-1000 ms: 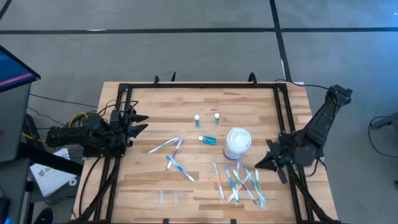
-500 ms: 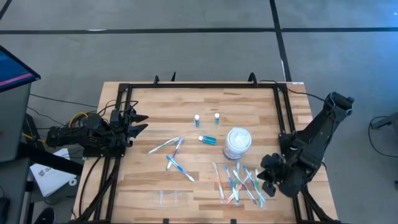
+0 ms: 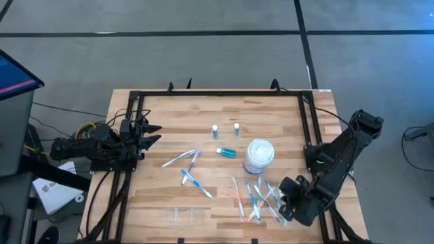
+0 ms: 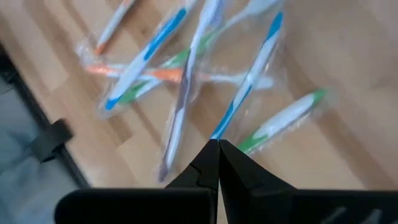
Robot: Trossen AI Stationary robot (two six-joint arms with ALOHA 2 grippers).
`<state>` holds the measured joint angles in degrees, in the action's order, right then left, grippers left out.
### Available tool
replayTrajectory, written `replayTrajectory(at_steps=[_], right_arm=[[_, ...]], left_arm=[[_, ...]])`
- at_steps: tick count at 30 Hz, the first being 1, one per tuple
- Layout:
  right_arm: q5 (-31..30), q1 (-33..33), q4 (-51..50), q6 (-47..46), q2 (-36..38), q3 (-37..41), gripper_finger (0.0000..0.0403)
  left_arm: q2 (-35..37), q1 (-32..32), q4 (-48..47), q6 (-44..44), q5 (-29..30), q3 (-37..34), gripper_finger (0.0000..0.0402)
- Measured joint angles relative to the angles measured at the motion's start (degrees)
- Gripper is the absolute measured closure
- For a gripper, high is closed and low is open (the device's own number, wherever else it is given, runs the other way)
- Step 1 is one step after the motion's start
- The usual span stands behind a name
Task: Pick & Place toothbrushing station
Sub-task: Put the right blue toothbrush into the transparent organizer
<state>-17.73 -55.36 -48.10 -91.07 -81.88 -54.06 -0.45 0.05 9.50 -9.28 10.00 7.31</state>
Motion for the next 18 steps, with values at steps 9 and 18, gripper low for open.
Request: replayTrajectory(at_steps=[9, 18], right_arm=[[3.5, -0.5, 5.1, -0.1, -2.4, -0.1, 0.037], [8.9, 0.6, 7.1, -0.5, -6.6, -0.1, 0.0291]], left_arm=[[0.0, 0.0, 0.1, 0.0, 0.0, 0.0, 0.0225], [0.0, 0.0, 0.0, 0.0, 0.0, 0.0, 0.0225]])
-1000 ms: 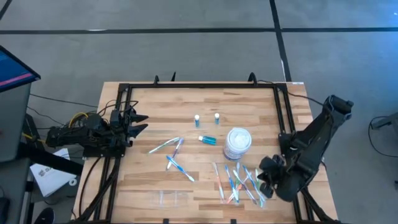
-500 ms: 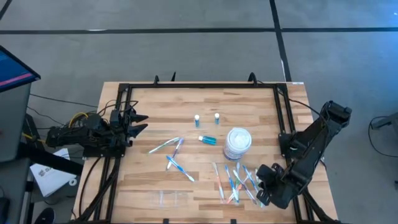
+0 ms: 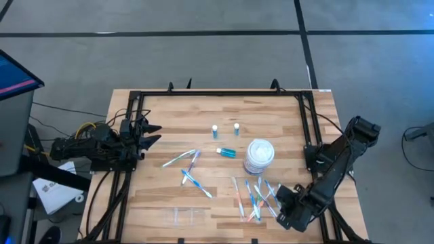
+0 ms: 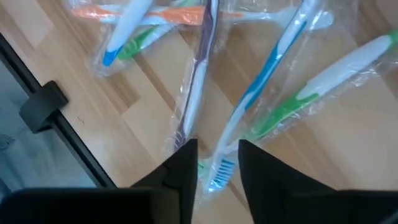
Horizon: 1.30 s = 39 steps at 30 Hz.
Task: Pick & Place toothbrushing station
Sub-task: Put the right blue toothbrush into the transparent organizer
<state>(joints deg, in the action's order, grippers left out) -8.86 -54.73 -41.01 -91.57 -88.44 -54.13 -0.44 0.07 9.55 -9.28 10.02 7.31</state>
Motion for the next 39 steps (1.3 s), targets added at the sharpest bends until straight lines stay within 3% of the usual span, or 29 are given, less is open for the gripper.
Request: replayTrajectory(at_steps=[9, 29, 34, 39], right_arm=[[1.1, 0.5, 0.1, -0.2, 0.0, 0.0, 0.0253], [4.7, 1.6, 0.1, -1.0, -5.7, 0.1, 0.0253], [4.7, 2.0, 0.0, -1.0, -5.6, 0.1, 0.0269], [4.7, 2.1, -0.1, -0.8, -5.6, 0.1, 0.031]], left_arm=[[0.0, 0.0, 0.0, 0.0, 0.0, 0.0, 0.0225], [-0.5, 0.0, -0.1, 0.0, 0.0, 0.0, 0.0225], [-0.5, 0.0, -0.1, 0.0, 0.0, 0.0, 0.0225], [-0.5, 0.0, -0.1, 0.0, 0.0, 0.0, 0.0225]])
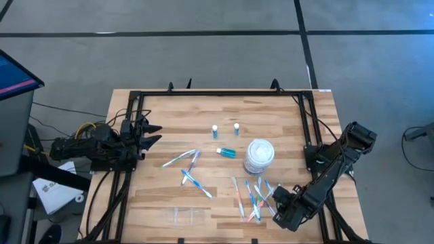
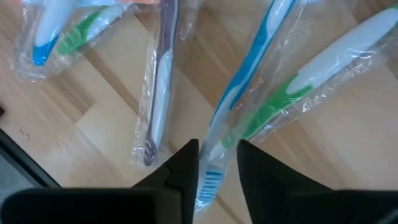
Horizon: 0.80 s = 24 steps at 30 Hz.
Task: Pick & Place toothbrushing station
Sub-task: Put the right blue toothbrush into the transparent organizer
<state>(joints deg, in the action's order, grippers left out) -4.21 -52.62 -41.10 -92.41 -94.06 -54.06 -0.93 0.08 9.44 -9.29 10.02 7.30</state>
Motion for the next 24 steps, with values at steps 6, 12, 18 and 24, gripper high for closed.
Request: replayTrajectory(at_steps=[6, 12, 18, 24], right_arm=[[1.2, 0.3, 0.0, 1.2, 0.0, 0.0, 0.0372], [1.3, 0.9, 0.0, 3.0, 0.0, 0.0, 0.04], [1.4, 1.0, -1.9, 4.0, 0.0, -1.4, 0.0403], [1.2, 1.0, -14.4, 4.5, 0.0, -8.4, 0.0403]], left_arm=[[0.0, 0.0, 0.0, 0.0, 0.0, 0.0, 0.0225], [0.0, 0.0, 0.0, 0.0, 0.0, 0.0, 0.0225], [0.0, 0.0, 0.0, 0.0, 0.0, 0.0, 0.0225], [0.0, 0.0, 0.0, 0.0, 0.0, 0.0, 0.0225]])
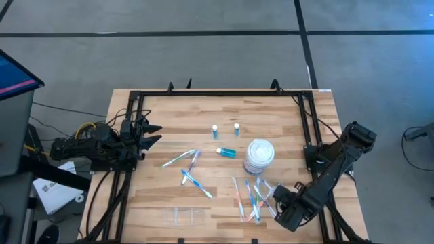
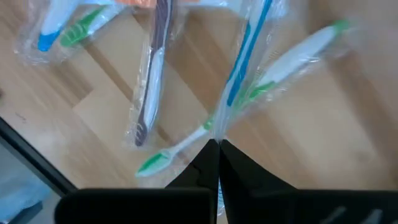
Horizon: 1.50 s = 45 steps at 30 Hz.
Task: Pick & Place toothbrushing station
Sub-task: Put the right blue toothbrush into the transparent organizer
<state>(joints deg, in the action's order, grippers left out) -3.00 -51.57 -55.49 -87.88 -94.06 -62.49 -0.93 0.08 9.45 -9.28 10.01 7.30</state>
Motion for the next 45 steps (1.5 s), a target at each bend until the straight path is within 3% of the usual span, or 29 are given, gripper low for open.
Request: replayTrajectory(at_steps=[13, 22, 29, 36, 45], right_arm=[[-3.1, 0.8, -19.7, 8.2, 0.0, -10.8, 0.0403], [-5.3, 1.0, -24.5, 15.9, 0.0, -16.1, 0.0403], [-6.7, 2.7, -32.1, 30.0, -8.2, -26.5, 0.0403], [-17.4, 5.1, -34.4, 46.3, -15.3, -40.7, 0.0403], [-27.2, 8.3, -34.2, 60.6, -16.0, -48.1, 0.0403]], left_arm=[[-0.4, 0.0, 0.1, -4.8, 0.0, 0.0, 0.0225], [-5.5, 0.0, 1.4, -7.7, 0.0, 0.0, 0.0225], [-9.9, 0.0, 4.6, -10.9, -0.8, 0.0, 0.0225], [-16.4, 0.0, 11.2, -16.2, -4.6, 0.0, 0.0225], [-31.8, 0.0, 27.5, -26.8, -11.0, 0.0, 0.0225]])
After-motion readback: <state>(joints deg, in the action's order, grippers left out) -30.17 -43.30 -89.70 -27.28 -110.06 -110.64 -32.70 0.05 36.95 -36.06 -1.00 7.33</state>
